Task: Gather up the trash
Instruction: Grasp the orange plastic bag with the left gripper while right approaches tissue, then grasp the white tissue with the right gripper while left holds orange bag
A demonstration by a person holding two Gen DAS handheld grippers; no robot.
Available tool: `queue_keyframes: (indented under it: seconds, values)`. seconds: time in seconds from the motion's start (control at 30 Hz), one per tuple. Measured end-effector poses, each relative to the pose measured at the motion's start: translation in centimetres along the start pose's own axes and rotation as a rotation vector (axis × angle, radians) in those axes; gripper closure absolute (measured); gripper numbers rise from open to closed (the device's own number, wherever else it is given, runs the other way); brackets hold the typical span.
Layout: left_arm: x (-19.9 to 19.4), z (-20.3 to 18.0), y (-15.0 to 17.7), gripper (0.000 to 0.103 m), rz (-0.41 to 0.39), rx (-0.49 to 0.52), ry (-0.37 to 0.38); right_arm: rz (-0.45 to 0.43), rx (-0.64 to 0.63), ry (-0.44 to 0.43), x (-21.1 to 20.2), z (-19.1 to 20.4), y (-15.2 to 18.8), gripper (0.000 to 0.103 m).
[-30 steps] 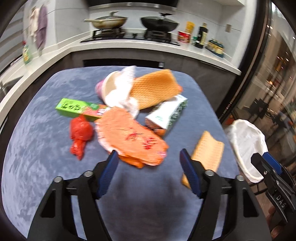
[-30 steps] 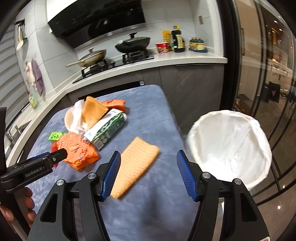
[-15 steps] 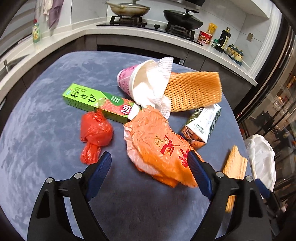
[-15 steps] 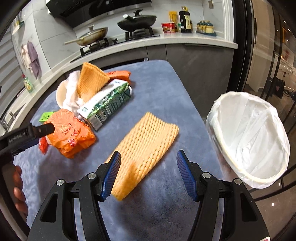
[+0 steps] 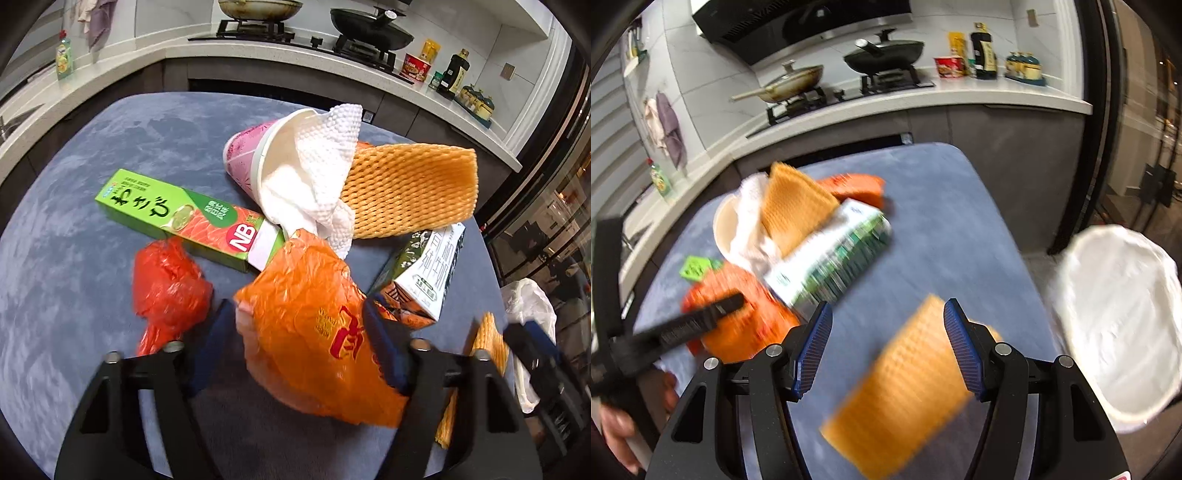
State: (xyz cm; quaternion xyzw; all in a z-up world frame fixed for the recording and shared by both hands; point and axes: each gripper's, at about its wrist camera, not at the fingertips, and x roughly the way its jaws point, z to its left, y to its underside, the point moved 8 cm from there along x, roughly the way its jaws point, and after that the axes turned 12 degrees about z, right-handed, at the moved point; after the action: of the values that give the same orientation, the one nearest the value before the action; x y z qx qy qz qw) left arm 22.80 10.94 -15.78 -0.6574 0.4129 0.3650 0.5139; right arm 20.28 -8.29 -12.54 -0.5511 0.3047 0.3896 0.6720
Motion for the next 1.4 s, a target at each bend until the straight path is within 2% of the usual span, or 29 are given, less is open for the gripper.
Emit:
queue_keyframes:
  seconds: [0.13, 0.33, 0.53, 0.87, 1.03, 1.1, 1.27, 1.4]
  values:
    - [0.3, 0.0, -0.5, 0.066, 0.009, 0.005, 0.012, -0.025, -0.043, -0.021, 1.1, 2.3, -2.7, 0.042]
    - [0.0, 0.3, -1.0, 0.086, -0.004, 0.012, 0.034, -0.035, -0.069, -0.067, 2.1, 5.1, -5.3, 0.042]
    - [-1.7, 0.9, -1.2, 0.090, -0.034, -0.013, 0.057, -0.004, -0.122, -0.140, 3.4, 8.3, -5.2, 0.043]
    - [-1.8, 3.0, -1.1, 0.090, -0.024, -0.058, 0.048, 0.049, -0.223, -0.222, 6.9, 14.0, -5.4, 0.069]
    - [-1.7, 3.7, -1.1, 0.090, -0.021, -0.064, 0.043, 0.092, -0.216, -0.234, 9.3, 14.9, -5.7, 0.079]
    - [-1.8, 3.9, -1.1, 0.090, -0.021, -0.069, 0.046, 0.111, -0.213, -0.238, 10.0, 14.9, -5.4, 0.094]
    - [-2.3, 3.7, -1.2, 0.090, -0.032, -0.067, 0.044, 0.099, -0.211, -0.252, 8.8, 14.5, -5.0, 0.097]
    - [-3.4, 2.8, -1.1, 0.090, -0.049, -0.051, 0.048, 0.061, -0.188, -0.259, 6.1, 13.2, -5.1, 0.098]
